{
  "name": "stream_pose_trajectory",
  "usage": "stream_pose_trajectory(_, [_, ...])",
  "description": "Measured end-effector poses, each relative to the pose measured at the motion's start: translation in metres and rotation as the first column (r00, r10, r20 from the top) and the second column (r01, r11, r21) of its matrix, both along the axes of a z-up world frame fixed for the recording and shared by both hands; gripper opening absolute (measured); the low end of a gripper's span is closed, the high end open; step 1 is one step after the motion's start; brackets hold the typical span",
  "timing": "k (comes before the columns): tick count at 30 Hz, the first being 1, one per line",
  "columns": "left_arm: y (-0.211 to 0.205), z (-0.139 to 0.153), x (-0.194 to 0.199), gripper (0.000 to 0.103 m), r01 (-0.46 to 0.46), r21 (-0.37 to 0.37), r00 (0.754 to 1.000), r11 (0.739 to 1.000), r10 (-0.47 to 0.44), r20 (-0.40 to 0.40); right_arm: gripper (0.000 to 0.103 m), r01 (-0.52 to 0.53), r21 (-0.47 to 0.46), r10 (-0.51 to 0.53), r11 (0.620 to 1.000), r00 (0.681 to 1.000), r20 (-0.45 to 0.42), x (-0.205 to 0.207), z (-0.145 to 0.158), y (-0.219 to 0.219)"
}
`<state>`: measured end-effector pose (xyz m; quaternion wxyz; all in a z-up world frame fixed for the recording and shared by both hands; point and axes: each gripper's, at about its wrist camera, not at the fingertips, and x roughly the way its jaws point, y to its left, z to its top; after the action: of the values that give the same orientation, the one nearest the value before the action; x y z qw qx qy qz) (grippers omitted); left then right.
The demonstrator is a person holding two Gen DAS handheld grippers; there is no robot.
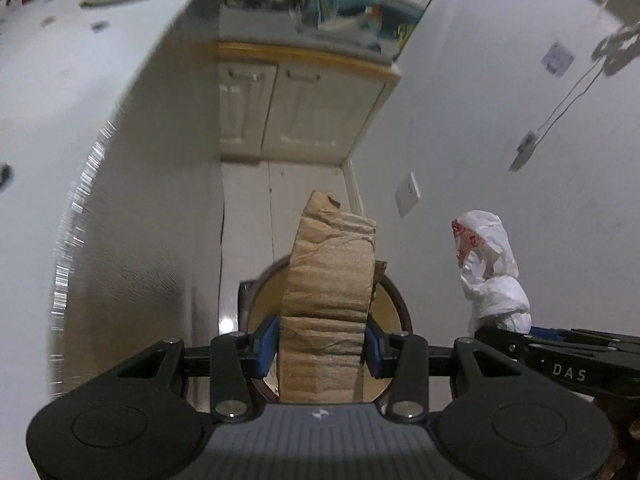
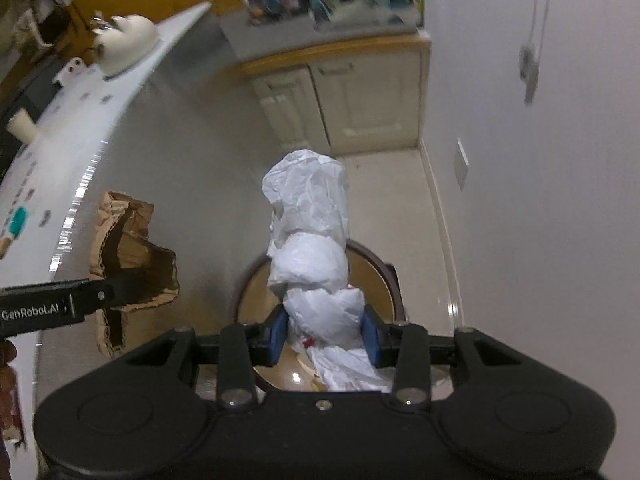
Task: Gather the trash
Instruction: 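Carry the cardboard and white plastic bundle with both tools over the tan bin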
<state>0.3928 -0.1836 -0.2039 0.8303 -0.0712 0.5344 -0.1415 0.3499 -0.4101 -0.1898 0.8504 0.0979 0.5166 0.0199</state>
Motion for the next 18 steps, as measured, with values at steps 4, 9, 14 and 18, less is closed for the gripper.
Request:
stream_pose_trajectory(4, [-0.005, -0.030, 0.011, 0.044, -0.003, 0.016, 0.999, 1.000, 0.004, -0.049, 0.040, -0.009, 0.019, 0.010, 1.000, 0.999, -0.050, 0.012, -0.036, -0.004])
stream_pose_trajectory(9, [0.001, -0.050, 0.021, 0.044, -0.026, 0.032, 0.996, 0.999, 0.029, -0.083, 0.041, -0.132, 0.020, 0.133, 0.991, 0.985, -0.110, 0.030, -0.083, 0.008])
stream_pose_trajectory(14, [0.007, -0.065, 0.036, 0.044, -0.054, 0.044, 0.993, 0.998, 0.058, -0.103, 0.041, -0.253, -0.007, 0.249, 0.967, 0.955, -0.160, 0.053, -0.120, 0.025])
stream_pose_trajectory(18, [0.009, -0.078, 0.045, 0.044, -0.068, 0.043, 0.989, 0.997, 0.073, -0.127, 0.044, -0.318, 0.045, 0.321, 0.947, 0.927, -0.195, 0.069, -0.147, 0.035])
